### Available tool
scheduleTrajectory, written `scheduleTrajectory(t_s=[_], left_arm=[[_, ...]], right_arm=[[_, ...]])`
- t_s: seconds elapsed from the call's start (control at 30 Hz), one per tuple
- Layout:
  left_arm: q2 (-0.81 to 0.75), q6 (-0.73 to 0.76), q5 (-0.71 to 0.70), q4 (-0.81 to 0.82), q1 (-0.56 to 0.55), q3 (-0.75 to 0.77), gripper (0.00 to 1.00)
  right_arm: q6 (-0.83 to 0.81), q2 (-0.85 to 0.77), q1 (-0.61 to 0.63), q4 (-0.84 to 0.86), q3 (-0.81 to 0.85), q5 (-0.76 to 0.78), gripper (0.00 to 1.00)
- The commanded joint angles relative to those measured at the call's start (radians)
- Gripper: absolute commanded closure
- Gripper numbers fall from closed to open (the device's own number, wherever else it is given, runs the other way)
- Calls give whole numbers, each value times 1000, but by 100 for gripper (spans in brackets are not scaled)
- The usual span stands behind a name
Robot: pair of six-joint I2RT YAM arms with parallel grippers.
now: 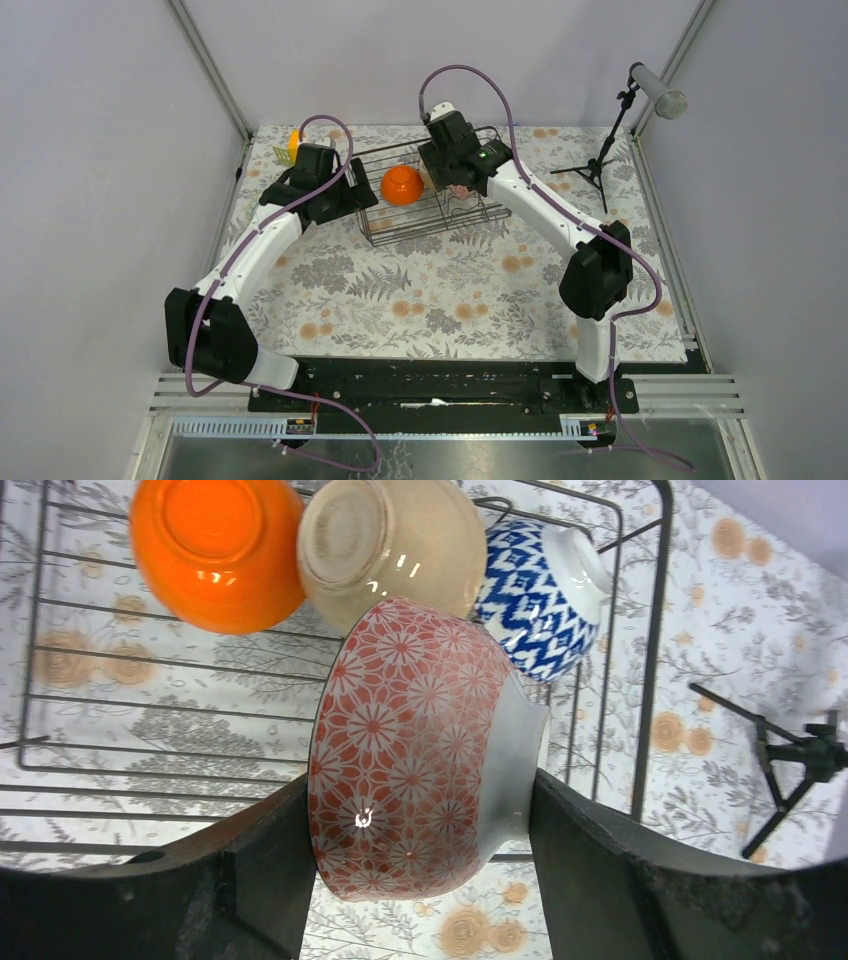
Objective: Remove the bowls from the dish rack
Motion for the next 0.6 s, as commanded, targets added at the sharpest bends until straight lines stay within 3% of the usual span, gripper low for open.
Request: scheduleTrajectory(t_s=[0.0, 0.3, 0.57], left_arm=[[-51, 27, 42, 54, 4, -7, 1], [-38, 10, 136, 84, 16, -16, 2], [4, -5, 250, 121, 35, -12, 5]], right_arm=[[88, -18, 7, 54, 38, -83, 56], [217, -15, -29, 82, 46, -246, 61], [507, -50, -200, 234, -114, -617, 65]])
